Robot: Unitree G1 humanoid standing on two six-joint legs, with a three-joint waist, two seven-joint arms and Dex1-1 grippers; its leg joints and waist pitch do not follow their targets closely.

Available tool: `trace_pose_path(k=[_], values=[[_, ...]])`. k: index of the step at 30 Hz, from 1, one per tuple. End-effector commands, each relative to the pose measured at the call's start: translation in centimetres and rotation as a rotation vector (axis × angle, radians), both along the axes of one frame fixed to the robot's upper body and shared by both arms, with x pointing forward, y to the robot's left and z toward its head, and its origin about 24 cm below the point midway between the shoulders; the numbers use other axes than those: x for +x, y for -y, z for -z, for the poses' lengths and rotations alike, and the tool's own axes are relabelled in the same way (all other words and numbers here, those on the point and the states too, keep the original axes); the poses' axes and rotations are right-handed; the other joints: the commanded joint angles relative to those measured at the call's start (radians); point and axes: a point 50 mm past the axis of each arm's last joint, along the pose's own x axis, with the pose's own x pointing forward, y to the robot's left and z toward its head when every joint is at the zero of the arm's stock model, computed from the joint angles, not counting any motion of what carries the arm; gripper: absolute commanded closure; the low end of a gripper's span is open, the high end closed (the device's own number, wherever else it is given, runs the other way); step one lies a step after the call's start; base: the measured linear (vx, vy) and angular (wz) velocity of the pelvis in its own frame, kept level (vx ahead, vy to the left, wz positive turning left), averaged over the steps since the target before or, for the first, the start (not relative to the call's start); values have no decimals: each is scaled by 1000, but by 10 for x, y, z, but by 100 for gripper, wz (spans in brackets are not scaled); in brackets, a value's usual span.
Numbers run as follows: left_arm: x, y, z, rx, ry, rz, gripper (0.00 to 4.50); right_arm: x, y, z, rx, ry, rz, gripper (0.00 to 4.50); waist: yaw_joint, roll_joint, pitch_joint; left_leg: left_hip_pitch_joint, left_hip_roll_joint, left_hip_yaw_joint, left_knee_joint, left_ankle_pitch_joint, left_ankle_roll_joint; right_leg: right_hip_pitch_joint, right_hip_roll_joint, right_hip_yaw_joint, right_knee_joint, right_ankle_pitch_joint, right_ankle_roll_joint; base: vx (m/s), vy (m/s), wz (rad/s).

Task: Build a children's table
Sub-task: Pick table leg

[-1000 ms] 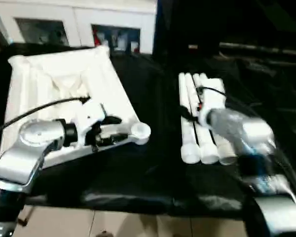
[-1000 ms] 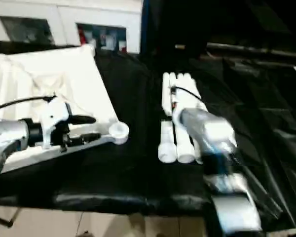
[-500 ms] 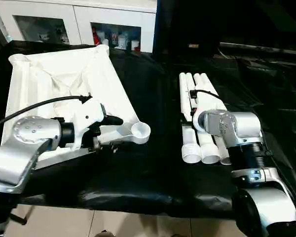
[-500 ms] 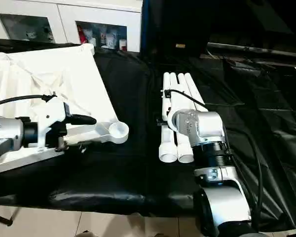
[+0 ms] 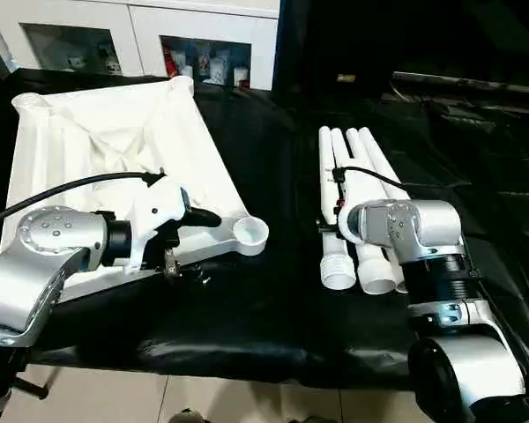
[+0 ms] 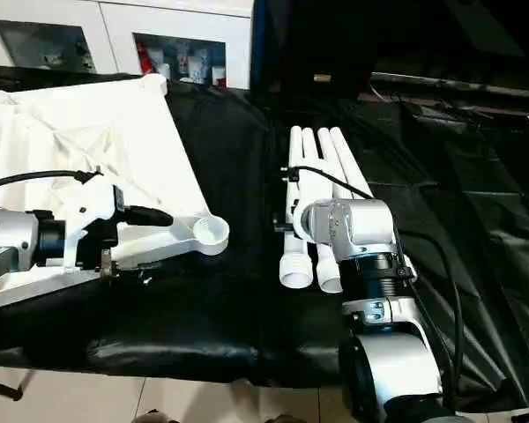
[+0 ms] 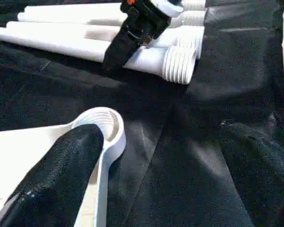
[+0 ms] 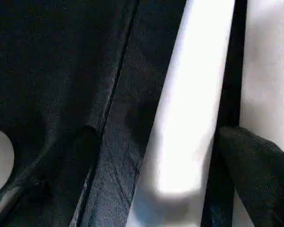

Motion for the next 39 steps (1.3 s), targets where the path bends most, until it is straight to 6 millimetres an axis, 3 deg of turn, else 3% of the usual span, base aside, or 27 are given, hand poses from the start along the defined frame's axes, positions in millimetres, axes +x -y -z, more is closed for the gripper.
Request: trace_pose_path(k=[1,4,5,14,16,24,29,39], values=[[-3,3,-2,13,3,22,6,-1,2,0,3,-12,6,0,-4,15,-65,0,28,2,-72,104,-73,71,-82,49,-46,217,-166,0,0,0],[-3,3,-2,14,2,25,6,-2,0,2,7,-28,-3,0,-4,14,-65,0,28,2,-73,105,-74,70,-81,49,-47,208,-164,0,0,0],[-3,3,-2,15,1,27,0,-2,0,3,5,-34,-6,30,-4,12,-66,0,28,2,-73,105,-73,71,-82,49,-46,207,-164,0,0,0],[-6,6,-1,14,-18,43,0,-5,1,15,19,-88,-1,80,-1,12,-72,0,28,3,-69,131,-66,73,-82,48,-43,234,-172,0,0,0],[-5,7,0,17,-20,48,0,-4,3,16,19,-94,5,117,0,12,-74,0,27,4,-69,133,-65,74,-83,48,-43,234,-174,0,0,0],[-4,11,1,13,-22,52,0,-3,5,21,33,-109,25,170,2,11,-80,-1,28,4,-67,135,-64,75,-83,47,-41,235,-179,0,0,0],[-2,11,1,12,-15,42,0,-2,4,23,63,-118,36,227,4,9,-82,-1,29,4,-67,118,-64,75,-85,46,-43,206,-178,0,0,0],[16,15,-4,-47,52,-101,0,1,2,23,102,-100,34,262,6,6,-82,-2,30,3,-68,82,-63,74,-89,47,-48,145,-176,0,0,0]])
